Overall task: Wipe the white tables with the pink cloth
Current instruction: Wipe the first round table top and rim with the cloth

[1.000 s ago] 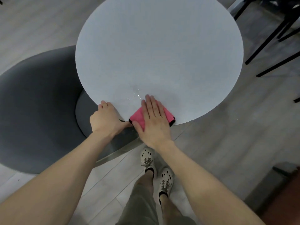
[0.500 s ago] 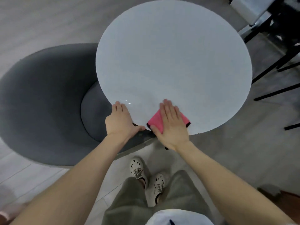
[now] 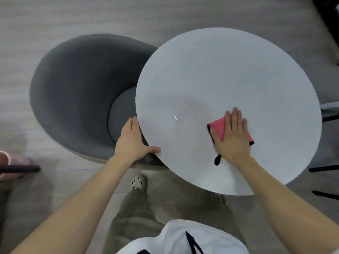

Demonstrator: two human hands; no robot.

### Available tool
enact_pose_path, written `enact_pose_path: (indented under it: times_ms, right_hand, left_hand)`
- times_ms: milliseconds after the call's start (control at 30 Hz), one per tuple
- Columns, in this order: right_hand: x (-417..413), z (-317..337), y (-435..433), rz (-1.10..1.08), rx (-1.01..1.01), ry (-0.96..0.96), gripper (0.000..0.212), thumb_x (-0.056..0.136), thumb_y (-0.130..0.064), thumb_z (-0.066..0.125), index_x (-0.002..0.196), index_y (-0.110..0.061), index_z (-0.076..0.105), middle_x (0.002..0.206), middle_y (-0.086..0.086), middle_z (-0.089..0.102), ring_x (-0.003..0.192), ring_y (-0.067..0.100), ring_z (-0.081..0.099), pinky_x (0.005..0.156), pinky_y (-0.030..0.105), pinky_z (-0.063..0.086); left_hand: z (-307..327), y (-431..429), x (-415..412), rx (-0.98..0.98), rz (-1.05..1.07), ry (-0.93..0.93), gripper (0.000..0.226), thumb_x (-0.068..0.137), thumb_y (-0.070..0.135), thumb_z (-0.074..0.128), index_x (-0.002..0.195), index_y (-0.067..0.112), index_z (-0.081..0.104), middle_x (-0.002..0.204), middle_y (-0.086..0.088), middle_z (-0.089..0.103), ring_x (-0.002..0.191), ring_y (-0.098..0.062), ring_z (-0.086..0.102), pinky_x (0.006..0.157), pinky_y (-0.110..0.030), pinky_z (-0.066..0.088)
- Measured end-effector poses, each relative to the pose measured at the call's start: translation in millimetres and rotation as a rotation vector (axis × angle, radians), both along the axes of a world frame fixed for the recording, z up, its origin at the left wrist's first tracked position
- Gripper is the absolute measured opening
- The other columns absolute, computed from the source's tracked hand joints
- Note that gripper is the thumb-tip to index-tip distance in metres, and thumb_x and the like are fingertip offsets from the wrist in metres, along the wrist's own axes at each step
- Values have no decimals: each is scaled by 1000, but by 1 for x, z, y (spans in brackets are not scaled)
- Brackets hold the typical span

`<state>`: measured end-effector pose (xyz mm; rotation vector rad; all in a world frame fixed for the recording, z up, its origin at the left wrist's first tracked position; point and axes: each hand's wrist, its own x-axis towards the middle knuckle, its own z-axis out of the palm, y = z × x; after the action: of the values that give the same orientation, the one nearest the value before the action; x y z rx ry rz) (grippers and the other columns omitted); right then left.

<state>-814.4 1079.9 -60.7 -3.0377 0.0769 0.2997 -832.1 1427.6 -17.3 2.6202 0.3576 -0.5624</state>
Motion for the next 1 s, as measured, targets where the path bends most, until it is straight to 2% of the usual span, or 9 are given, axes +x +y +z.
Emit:
enact_pose_path:
  times_ms: [67,200,300,400,500,600,833,900,1000]
  right_hand:
    - [-6,-2,37,274,37,-37,90,108,-70,22,173,-9,8,181,13,-6,167,26,-12,135,53,6]
    - [-36,-2,77,1073,153,7,84,110,-68,31,174,-16,11,181,7,-4,167,21,-12,135,50,9]
    - [-3,-4,43,1415,144,4,84,109,-72,30,174,-23,9,182,1,-4,167,18,-12,136,45,1]
    - [77,-2,-23,1162,87,-13,88,106,-80,20,174,-26,4,181,-2,-8,167,16,-12,136,44,-1]
    - [152,-4,-76,650,43,-47,93,104,-80,11,174,-20,6,182,3,-7,167,19,-11,136,48,1]
    - [129,-12,-29,376,123,-111,89,106,-69,15,172,-9,13,181,17,1,168,30,-3,135,52,6]
    - [27,-8,67,1562,233,-17,80,110,-67,33,173,-20,21,181,6,8,168,22,-1,136,46,4]
    - [76,-8,52,1512,239,-30,82,108,-73,34,173,-25,21,181,2,10,168,20,2,136,46,4]
    - [167,-1,38,1032,92,-46,88,105,-80,19,174,-26,7,182,3,-2,168,20,-8,136,47,1]
  left_hand:
    - [2,-13,-11,-11,140,63,148,59,64,100,170,14,15,172,-8,32,158,-30,34,119,-52,43]
    - [1,-35,-28,-84,228,124,93,71,38,101,145,27,45,129,0,70,122,-30,66,95,-43,54]
    - [-3,-48,-32,-71,345,108,89,78,27,97,149,31,42,126,1,71,116,-31,67,96,-46,58]
    - [-6,-56,-32,-39,451,116,114,85,21,93,172,34,21,134,-3,67,119,-30,64,100,-45,55]
    - [-10,-56,-31,-50,518,140,116,86,18,91,173,38,17,110,4,67,104,-25,64,96,-43,57]
    - [-12,-54,-24,23,504,165,118,82,20,93,173,37,19,116,-2,70,110,-30,66,101,-49,59]
    - [-19,-46,-35,-126,625,143,120,81,13,95,170,45,22,93,2,80,86,-21,78,87,-45,67]
    - [-21,-45,-35,-157,646,145,120,80,11,96,169,47,23,92,2,80,84,-22,78,86,-46,67]
    - [-22,-47,-36,-213,665,131,120,81,11,96,169,49,24,94,1,79,84,-23,78,82,-44,67]
